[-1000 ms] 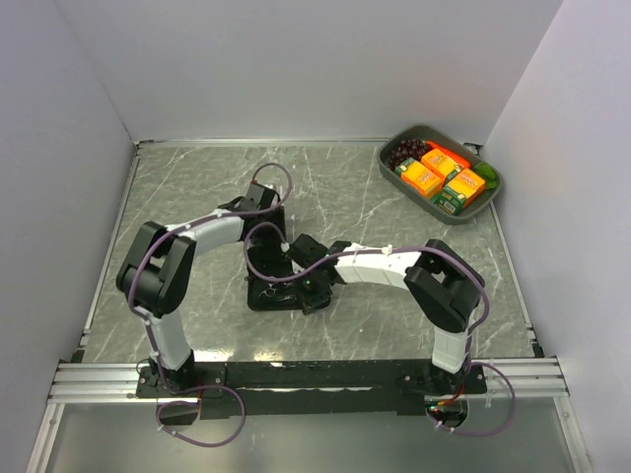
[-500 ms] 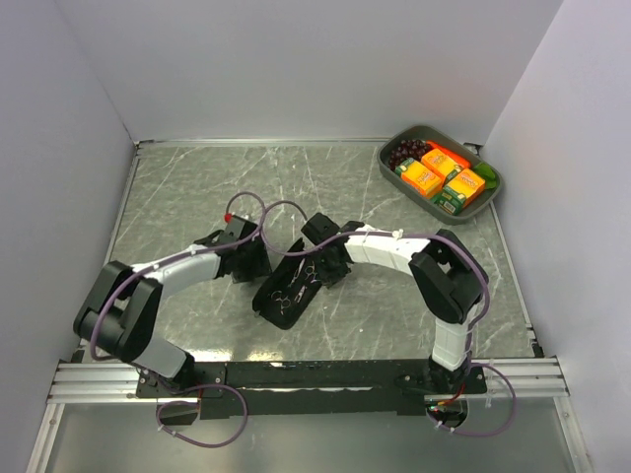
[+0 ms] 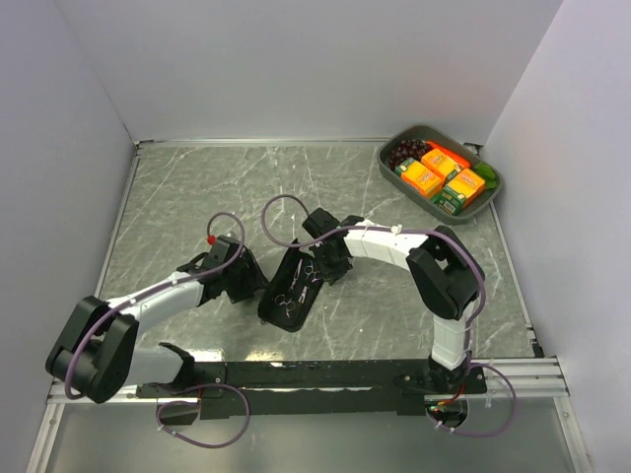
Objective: Sort the hair-cutting tools
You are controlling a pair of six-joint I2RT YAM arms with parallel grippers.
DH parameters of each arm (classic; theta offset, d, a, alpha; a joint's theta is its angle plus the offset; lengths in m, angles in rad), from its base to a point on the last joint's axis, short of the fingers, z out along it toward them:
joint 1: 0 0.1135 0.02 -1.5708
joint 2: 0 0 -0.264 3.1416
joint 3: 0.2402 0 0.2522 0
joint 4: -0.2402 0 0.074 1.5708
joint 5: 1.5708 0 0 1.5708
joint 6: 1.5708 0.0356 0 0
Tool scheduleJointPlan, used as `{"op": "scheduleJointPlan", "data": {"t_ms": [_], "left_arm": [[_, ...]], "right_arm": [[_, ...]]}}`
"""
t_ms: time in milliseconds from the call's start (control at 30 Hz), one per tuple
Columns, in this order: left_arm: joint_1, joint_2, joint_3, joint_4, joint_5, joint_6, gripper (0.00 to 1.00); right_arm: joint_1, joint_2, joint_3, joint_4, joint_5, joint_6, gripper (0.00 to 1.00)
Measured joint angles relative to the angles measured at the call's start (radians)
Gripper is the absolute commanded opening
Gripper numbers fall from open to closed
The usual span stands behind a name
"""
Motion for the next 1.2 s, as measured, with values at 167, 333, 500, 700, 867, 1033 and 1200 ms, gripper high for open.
{"op": "scheduleJointPlan", "data": {"t_ms": [167, 333, 500, 700, 867, 1033, 1200], "left_arm": [[0.0, -0.054, -0.027, -0.045, 0.006, -0.043, 0.64], [0.0, -0.093, -0.044, -0.085, 0.018, -0.077, 0.65], [0.0, -0.114, -0.058, -0.105, 0.05, -0.11, 0.66], [0.0, -0.147, -0.092, -0.097, 0.092, -0.164, 0.65], [0.001, -0.155, -0.112, -0.067, 0.113, -0.202, 0.66], [0.004, -0.201, -0.112, -0.128, 0.072, -0.195, 0.69], [0.021, -0.264, -0.058, -0.301, -0.042, -0.134, 0.69]], "right_arm": [[-0.007, 0.0, 0.0, -0.001, -0.03, 0.048, 0.0], [-0.014, 0.012, 0.013, -0.005, -0.05, 0.091, 0.0], [-0.035, 0.061, 0.078, -0.03, -0.082, 0.119, 0.0], [-0.082, 0.165, 0.227, -0.043, -0.132, 0.134, 0.0], [-0.104, 0.263, 0.393, -0.056, -0.137, 0.113, 0.0], [-0.107, 0.26, 0.403, -0.077, -0.083, 0.087, 0.0], [-0.107, 0.2, 0.342, -0.119, -0.002, 0.077, 0.0]]}}
